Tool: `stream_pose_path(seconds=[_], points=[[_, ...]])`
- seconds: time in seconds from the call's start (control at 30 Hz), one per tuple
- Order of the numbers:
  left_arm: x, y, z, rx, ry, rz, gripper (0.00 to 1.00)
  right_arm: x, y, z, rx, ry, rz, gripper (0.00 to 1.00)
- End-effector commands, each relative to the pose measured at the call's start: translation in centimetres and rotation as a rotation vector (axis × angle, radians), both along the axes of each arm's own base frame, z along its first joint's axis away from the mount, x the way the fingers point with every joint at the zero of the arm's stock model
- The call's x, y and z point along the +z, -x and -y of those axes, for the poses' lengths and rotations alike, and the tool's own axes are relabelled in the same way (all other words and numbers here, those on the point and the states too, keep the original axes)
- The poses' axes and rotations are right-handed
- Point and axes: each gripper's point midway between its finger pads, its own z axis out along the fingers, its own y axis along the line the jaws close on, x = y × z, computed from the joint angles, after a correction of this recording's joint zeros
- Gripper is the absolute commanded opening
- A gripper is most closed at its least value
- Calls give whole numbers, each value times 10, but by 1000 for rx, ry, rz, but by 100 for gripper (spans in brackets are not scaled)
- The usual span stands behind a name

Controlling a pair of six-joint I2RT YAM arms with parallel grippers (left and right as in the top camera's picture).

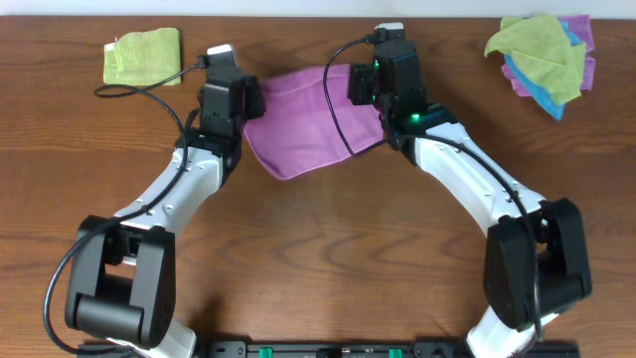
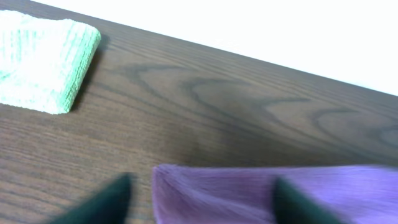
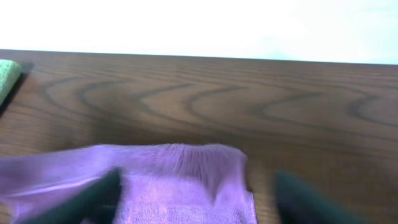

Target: Fold the cloth

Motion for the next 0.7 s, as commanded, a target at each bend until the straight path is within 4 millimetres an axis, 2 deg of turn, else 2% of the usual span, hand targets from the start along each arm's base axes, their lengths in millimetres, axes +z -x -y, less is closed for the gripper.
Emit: stream_pose_path(seconds=[0.0, 0.1, 0.23, 0.4, 0.43, 0.53, 0.67], points=[[-7, 2, -3, 8, -18, -23, 95, -3, -1, 8, -30, 13, -11, 99], [-16, 8, -3, 6, -29, -65, 95, -11, 4, 10, -29, 28, -45, 99], [-37, 24, 1, -34, -27, -174, 95, -27, 15, 14, -12, 84, -116, 99], [-63, 56, 29, -185, 71, -346, 100, -52, 37, 23, 7, 158, -243, 99], [-67, 62, 32, -200, 83, -374, 94, -55, 41, 26, 7, 168, -263, 99], [-76, 76, 35, -215, 109, -445, 89, -65, 50, 37, 22, 212, -321, 99], [-84, 90, 38, -221, 138, -516, 89, -78, 63, 49, 73, 183, -419, 99]])
